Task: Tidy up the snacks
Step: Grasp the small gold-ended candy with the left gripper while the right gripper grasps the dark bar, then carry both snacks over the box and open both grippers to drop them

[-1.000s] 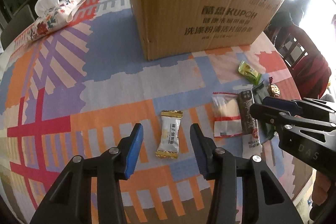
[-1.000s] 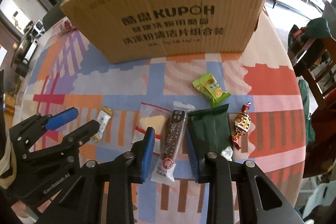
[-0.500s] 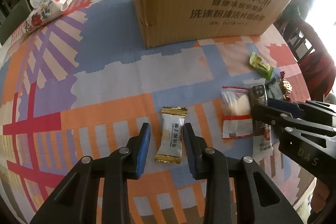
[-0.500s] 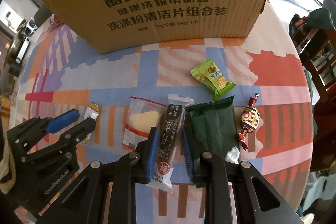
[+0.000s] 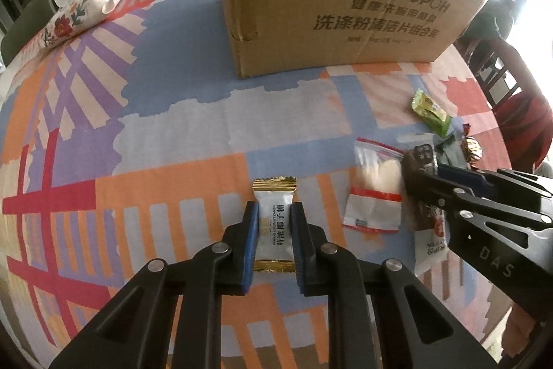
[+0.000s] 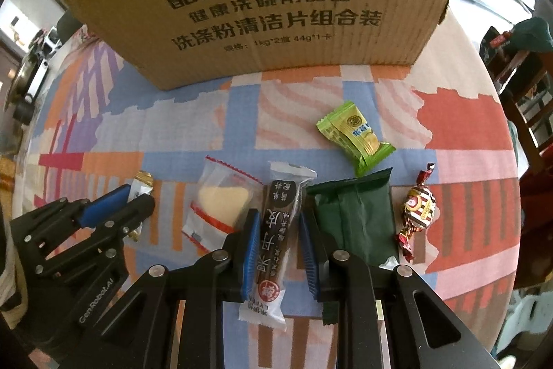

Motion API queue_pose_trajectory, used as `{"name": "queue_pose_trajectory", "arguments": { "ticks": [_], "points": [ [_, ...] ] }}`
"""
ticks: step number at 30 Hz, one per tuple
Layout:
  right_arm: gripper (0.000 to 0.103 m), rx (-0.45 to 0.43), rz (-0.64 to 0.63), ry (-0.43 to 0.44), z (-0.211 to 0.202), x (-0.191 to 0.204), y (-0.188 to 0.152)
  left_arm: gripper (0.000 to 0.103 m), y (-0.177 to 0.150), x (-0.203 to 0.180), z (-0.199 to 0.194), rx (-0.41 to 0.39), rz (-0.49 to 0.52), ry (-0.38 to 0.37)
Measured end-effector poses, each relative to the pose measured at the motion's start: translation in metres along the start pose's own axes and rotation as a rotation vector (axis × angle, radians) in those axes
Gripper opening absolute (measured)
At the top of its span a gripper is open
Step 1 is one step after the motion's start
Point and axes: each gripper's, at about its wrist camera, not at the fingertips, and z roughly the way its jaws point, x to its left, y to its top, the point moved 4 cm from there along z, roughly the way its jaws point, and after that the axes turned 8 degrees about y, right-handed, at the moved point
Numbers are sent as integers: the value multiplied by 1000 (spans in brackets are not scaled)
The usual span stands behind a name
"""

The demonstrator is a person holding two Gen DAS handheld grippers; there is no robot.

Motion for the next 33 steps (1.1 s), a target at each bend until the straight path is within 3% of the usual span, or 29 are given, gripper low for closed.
{"name": "queue_pose_trajectory", "arguments": {
  "ticks": [15,33],
  "points": [
    [18,-67,-58,60,-39,0,-9,19,-2,-7,-59,-153,-16,-25],
    [17,-355,-148,138,-157,23,13,19,27,-19,-156,-397,-17,-96]
  ]
}}
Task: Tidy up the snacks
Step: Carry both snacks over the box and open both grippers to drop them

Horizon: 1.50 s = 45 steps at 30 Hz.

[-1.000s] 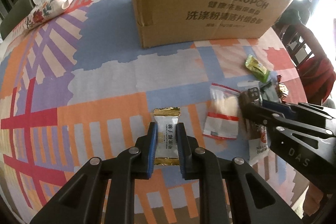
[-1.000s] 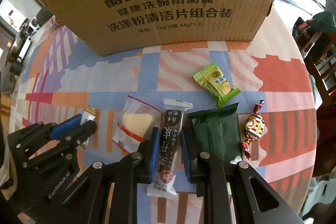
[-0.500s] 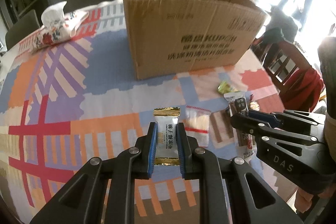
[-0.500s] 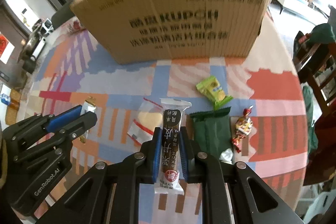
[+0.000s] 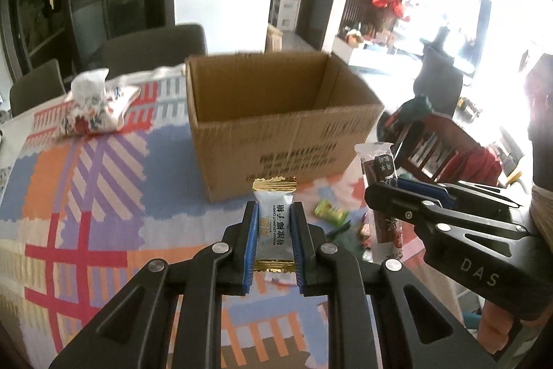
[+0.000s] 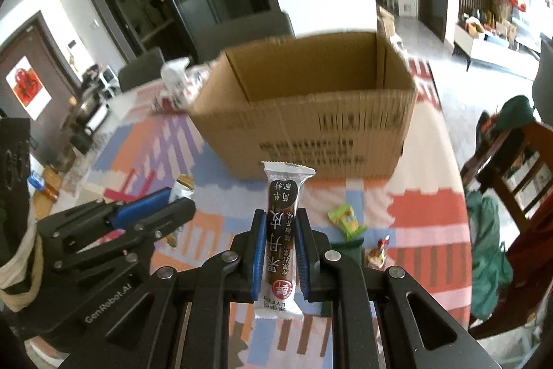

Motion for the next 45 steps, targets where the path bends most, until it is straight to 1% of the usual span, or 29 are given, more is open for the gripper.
{"name": "queue_pose_trajectory", "arguments": {
  "ticks": [7,13,17,22,25,30,37,41,43,45],
  "points": [
    [17,-86,-38,26,-23,14,30,19,29,-3,-20,-63,6,1],
    [17,-115,-46,45,-27,15,56,19,56,0,-23,-85,-3,11],
    [17,-130,-47,37,-27,14,79,19,74,5,-18,-91,-13,23],
    [17,-147,-48,17,-22,7,102,19,93,9,-4,-77,-17,31],
    [17,-149,-53,-14,-16,1,115,19,103,9,6,-65,-25,37],
    [17,-135,-43,-29,0,-14,135,19,119,9,27,-31,-33,50],
    [17,-136,-48,-65,18,-32,148,19,133,10,52,14,-37,66],
    [17,-132,-58,-70,31,-37,150,19,141,11,67,28,-24,104],
    [18,-133,-61,-72,37,-41,151,22,143,12,71,33,-27,118],
    [20,-124,-58,-84,41,-43,150,35,141,14,70,23,-16,158]
  ]
}}
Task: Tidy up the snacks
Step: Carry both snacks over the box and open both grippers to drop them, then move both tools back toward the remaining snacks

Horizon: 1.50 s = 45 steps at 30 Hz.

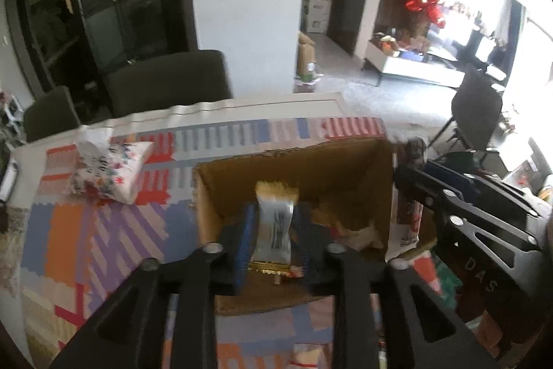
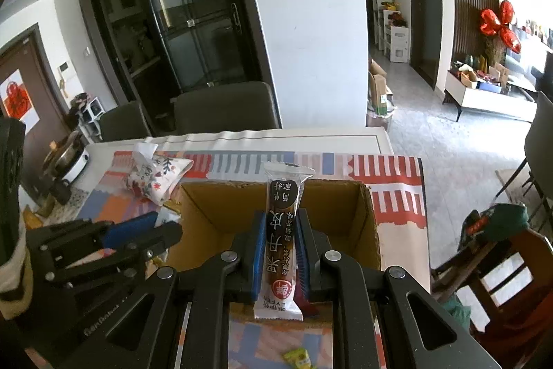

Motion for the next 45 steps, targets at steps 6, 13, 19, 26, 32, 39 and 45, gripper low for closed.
{"name": "queue_pose_trajectory", "arguments": {
  "ticks": [6,13,19,26,32,39,45],
  "points": [
    [34,20,-1,-17,-9,-2,-18,36,-20,6,-14,-20,4,8],
    [40,2,1,-15,-39,-2,-51,42,-50,-1,-47,-86,33,-15],
    [40,28,31,8,-57,-1,-86,44,-82,-16,-61,-84,69,-43],
    [40,110,80,6,-53,-8,-119,44,-116,-26,-52,-9,60,-78],
    [40,185,102,2,-46,-17,-144,45,-144,-37,-35,88,57,-99],
    [40,276,118,1,-29,-28,-170,47,-169,-45,-4,201,39,-136],
    [40,347,148,-12,-10,-41,-191,47,-187,-53,23,295,38,-135]
  ]
}}
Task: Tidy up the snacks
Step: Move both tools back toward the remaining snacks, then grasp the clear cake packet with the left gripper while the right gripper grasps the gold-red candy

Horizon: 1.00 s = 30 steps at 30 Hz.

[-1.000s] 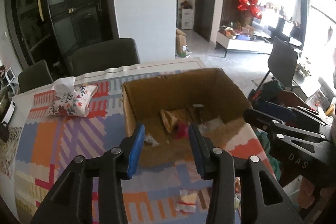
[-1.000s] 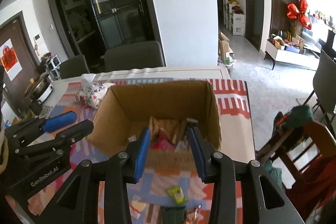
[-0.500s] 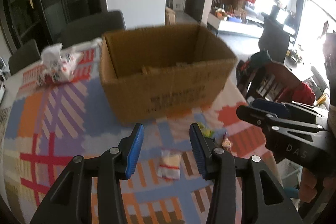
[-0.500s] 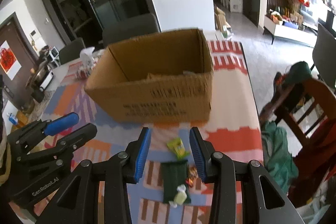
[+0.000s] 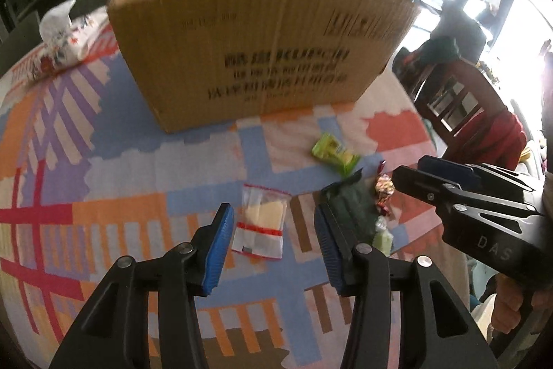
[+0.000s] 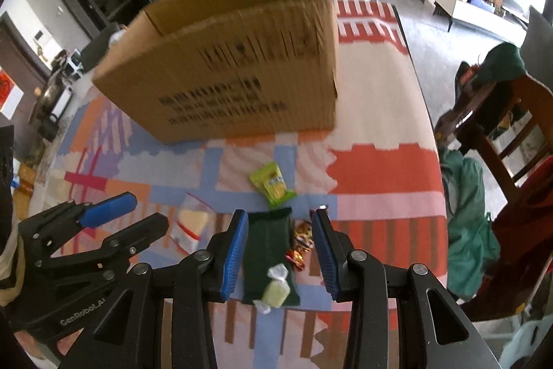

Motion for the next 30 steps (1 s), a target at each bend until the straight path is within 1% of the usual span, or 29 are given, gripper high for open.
{"name": "queue_pose_trajectory", "arguments": {
  "ticks": [5,11,14,19,24,28,29,30],
  "points": [
    [40,49,26,-8,16,-11,-4,47,-5,0,19,47,5,18],
    [39,84,41,-29,29,-21,-8,47,-11,1,38,100,1,25],
    [39,93,44,-36,34,-24,-9,47,-10,0,45,116,0,30],
    [35,113,52,-45,41,-29,-8,47,-6,-4,56,139,-5,33],
    [35,128,61,-46,46,-32,-8,47,-5,-5,60,140,-6,46],
    [27,145,62,-41,51,-34,-8,46,-2,-7,62,142,-10,52],
    [27,147,59,-41,53,-33,-9,45,-4,-4,60,140,-10,57],
    [24,144,56,-45,53,-33,-9,41,-2,-4,61,135,-8,65]
  ]
}}
